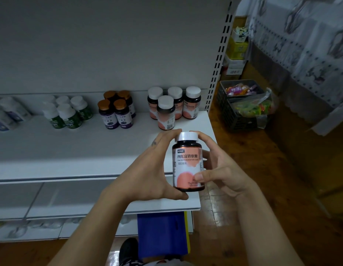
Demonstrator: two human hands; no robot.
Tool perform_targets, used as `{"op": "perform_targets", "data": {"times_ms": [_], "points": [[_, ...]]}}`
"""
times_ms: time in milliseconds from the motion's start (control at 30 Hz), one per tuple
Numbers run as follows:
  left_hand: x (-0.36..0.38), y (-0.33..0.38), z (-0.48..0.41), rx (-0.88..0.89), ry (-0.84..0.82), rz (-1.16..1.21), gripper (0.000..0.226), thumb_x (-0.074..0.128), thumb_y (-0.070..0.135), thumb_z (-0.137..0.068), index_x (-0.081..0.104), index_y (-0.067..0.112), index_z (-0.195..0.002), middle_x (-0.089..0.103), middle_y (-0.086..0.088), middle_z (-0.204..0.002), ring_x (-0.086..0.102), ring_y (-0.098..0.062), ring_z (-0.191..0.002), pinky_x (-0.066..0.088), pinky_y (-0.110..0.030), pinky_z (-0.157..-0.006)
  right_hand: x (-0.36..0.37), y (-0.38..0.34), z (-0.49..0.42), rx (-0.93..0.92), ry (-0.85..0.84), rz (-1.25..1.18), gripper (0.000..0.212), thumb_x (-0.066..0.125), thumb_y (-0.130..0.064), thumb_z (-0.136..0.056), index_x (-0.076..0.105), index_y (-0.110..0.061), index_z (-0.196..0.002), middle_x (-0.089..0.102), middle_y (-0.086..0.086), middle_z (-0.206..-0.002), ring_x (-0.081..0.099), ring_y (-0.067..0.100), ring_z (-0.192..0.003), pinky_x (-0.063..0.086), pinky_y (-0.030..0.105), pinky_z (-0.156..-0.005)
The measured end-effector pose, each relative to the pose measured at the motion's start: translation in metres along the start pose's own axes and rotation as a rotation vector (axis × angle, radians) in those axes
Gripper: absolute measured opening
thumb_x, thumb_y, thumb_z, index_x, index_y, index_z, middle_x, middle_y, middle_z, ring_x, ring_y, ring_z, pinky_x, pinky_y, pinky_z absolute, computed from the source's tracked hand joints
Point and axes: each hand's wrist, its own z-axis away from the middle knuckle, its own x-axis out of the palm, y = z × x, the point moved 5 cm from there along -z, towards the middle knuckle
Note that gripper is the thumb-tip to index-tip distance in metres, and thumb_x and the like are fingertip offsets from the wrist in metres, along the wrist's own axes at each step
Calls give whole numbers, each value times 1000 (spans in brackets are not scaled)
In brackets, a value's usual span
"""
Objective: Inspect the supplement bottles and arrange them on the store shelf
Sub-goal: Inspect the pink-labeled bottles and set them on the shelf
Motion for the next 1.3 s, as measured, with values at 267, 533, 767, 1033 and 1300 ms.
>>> {"op": "perform_targets", "data": {"times_ms": [267, 533, 767, 1033, 1300], "points": [[3, -1, -11, -20, -47, -110, 135, 91, 53, -50, 0, 41, -149, 11, 24, -154, 25, -9, -141, 27, -26, -113, -2, 3, -3, -9, 51, 18, 100, 86, -21, -49, 45, -52, -136, 61, 10, -125, 61, 28, -115, 51, 54, -98], [3, 2, -11, -15, -31, -104, 145, 88, 60, -49, -15, 43, -150, -6, 34, -152, 16, -7, -145, 24, -22, -112, -1, -2, -2, -26, 89, 199, 85, 88, -32, -54, 55, -29, -132, 67, 2, -118, 61, 24, -114, 50, 55, -98], [-6, 5, -12, 25, 43, -59, 133, 93, 42, -53, -1, 45, -147, 9, 31, -147, 32, -3, -134, 38, -19, -103, 4, -7, -2, 11, 164, 254, 71, 85, -41, -54, 62, -29, -120, 69, 2, -112, 63, 25, -109, 55, 51, -92], [-13, -2, -4, 27, 111, 100, 121, 94, 42, -48, 20, 41, -144, 34, 23, -143, 38, 3, -132, 41, -24, -108, 5, 0, 2, 127, 32, -197, 43, 58, -24, -83, 62, -15, -124, 67, 16, -122, 63, 32, -114, 53, 44, -94], [-4, -5, -4, 39, 62, 161, 137, 91, 52, -49, 2, 40, -152, 18, 19, -156, 24, -3, -143, 34, -38, -115, 7, 7, 1, 99, 47, -206, 63, 75, -19, -68, 55, -13, -127, 71, 12, -113, 68, 26, -104, 59, 33, -82]]}}
